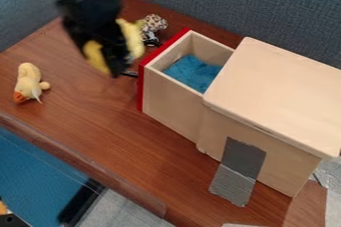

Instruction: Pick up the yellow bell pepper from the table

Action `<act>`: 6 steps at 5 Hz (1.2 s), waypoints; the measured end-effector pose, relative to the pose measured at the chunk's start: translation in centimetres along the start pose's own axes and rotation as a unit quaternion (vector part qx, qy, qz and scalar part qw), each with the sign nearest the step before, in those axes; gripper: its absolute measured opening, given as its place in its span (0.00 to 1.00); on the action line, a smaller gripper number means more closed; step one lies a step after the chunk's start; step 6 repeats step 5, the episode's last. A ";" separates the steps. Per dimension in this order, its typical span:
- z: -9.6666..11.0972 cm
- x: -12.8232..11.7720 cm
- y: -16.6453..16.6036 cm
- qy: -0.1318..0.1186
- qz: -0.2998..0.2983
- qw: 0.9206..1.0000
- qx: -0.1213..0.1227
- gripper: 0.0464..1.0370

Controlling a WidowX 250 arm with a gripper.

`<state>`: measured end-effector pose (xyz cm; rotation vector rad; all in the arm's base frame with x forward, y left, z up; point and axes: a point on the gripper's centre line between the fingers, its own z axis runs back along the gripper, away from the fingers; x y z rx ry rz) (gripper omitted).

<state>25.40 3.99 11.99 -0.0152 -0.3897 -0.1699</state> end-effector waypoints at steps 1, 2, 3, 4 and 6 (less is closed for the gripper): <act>-0.3 2.4 -1.8 0.003 0.007 1.000 -0.003 0.73; -1.6 4.5 -2.7 0.016 0.017 1.000 -0.001 0.73; -3.4 5.7 -2.8 0.037 0.030 0.999 -0.008 0.73; -4.8 6.9 -3.7 0.056 0.035 0.997 -0.028 0.73; -4.9 7.7 -4.4 0.058 0.037 0.997 -0.044 0.79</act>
